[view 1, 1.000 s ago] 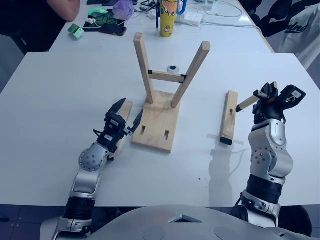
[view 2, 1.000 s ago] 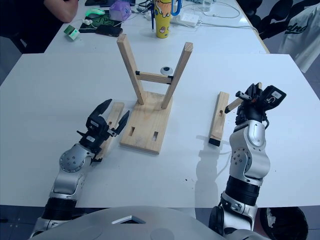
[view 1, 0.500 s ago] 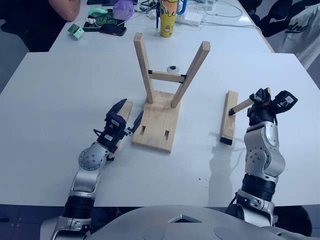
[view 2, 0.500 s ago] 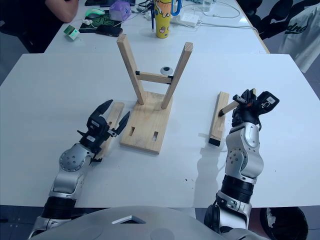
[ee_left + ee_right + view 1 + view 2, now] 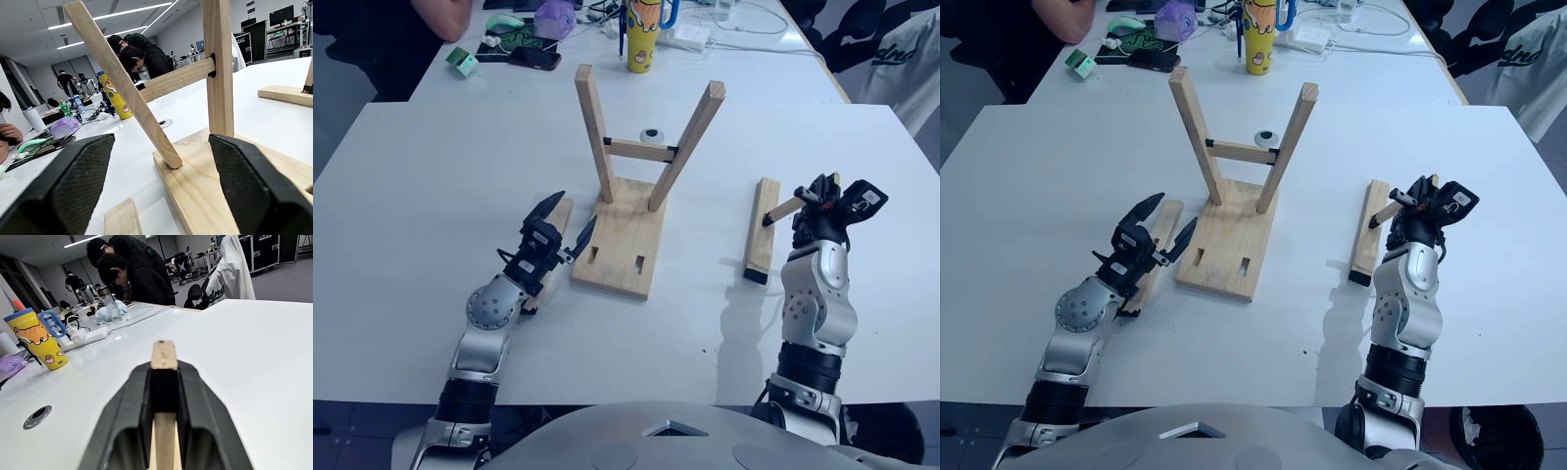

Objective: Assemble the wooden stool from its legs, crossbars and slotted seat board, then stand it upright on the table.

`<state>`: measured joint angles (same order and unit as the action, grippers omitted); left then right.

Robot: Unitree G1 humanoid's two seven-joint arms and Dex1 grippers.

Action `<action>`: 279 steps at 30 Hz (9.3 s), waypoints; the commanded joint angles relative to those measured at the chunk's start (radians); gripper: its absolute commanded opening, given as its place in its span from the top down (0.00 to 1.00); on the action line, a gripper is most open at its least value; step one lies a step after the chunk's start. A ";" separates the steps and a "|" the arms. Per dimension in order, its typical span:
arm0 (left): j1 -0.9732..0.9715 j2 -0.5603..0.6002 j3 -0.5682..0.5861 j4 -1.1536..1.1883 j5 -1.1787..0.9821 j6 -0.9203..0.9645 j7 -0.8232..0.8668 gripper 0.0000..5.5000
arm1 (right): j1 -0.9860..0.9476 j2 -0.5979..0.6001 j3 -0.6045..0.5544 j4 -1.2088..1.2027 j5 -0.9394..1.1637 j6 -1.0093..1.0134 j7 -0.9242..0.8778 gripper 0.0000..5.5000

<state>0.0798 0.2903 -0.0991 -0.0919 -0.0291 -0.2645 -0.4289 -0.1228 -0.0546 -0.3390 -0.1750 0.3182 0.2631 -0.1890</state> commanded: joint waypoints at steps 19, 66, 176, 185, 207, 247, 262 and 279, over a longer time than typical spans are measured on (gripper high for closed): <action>-0.023 0.001 -0.015 -0.026 -0.008 0.041 -0.011 0.35 | 0.097 0.000 0.010 0.154 -0.091 -0.024 -0.010 0.92; -0.321 -0.297 -0.174 -0.011 0.043 0.178 0.174 0.35 | 0.230 -0.061 0.204 0.472 -0.176 -0.379 0.338 0.92; -0.299 -0.343 -0.158 0.014 0.068 0.141 0.284 0.35 | -0.248 -0.223 0.188 0.039 -0.200 0.215 0.271 1.00; -0.303 -0.330 -0.144 -0.008 0.058 0.159 0.272 0.35 | -0.173 -0.206 0.194 0.118 -0.157 0.484 0.275 1.00; -0.199 -0.341 -0.160 -0.097 0.090 0.198 0.328 0.35 | 0.113 -0.414 0.031 -0.046 -0.255 0.290 0.366 0.92; -0.232 -0.282 -0.138 -0.157 0.056 0.317 0.249 0.35 | 0.288 -0.310 0.294 -0.042 -0.171 0.621 0.378 0.55; -0.074 -0.222 -0.027 -0.216 -0.307 0.533 0.061 0.28 | 0.335 -0.627 0.074 0.069 0.127 0.465 0.967 0.62; -0.072 -0.092 0.255 -0.241 -1.120 1.041 -0.019 0.28 | 0.263 -0.643 0.072 -0.197 0.715 0.838 1.247 0.62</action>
<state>0.0516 0.1716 0.1530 -0.3530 -1.1117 0.7314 -0.4435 0.1519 -0.7432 -0.2822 -0.3163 0.9721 1.0815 1.1045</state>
